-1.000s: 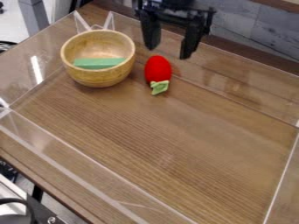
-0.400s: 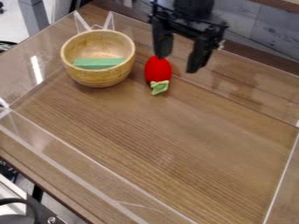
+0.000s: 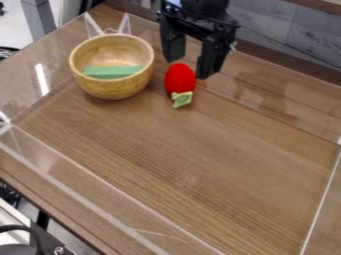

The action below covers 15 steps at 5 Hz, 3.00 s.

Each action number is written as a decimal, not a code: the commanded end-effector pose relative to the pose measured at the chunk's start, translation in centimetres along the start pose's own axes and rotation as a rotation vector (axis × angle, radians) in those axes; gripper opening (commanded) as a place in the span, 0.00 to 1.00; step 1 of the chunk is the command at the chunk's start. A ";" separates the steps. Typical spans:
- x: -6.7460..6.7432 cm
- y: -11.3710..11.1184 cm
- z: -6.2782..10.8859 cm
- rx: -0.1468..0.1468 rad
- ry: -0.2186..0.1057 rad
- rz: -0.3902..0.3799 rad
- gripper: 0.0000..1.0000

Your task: Put the green stick in the brown bowl

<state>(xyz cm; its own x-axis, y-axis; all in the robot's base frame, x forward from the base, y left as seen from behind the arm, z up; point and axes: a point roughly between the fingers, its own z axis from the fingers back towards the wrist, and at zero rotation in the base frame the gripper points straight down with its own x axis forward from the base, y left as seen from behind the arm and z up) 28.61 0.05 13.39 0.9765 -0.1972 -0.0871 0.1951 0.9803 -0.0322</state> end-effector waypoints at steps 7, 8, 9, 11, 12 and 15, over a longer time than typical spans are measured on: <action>2.0 0.4 0.5 0.035 -0.092 0.178 1.00; 1.9 1.7 0.4 0.047 -0.102 0.163 1.00; 1.9 2.9 0.5 0.040 -0.097 0.173 1.00; 0.4 7.5 1.1 0.039 -0.110 0.209 1.00; -0.7 9.7 0.5 0.043 -0.102 0.233 1.00; -0.6 13.8 -1.8 0.055 -0.081 0.238 1.00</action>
<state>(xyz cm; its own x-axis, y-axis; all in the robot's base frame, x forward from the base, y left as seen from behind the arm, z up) 29.83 13.02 9.72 0.9976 0.0375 -0.0575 -0.0370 0.9993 0.0095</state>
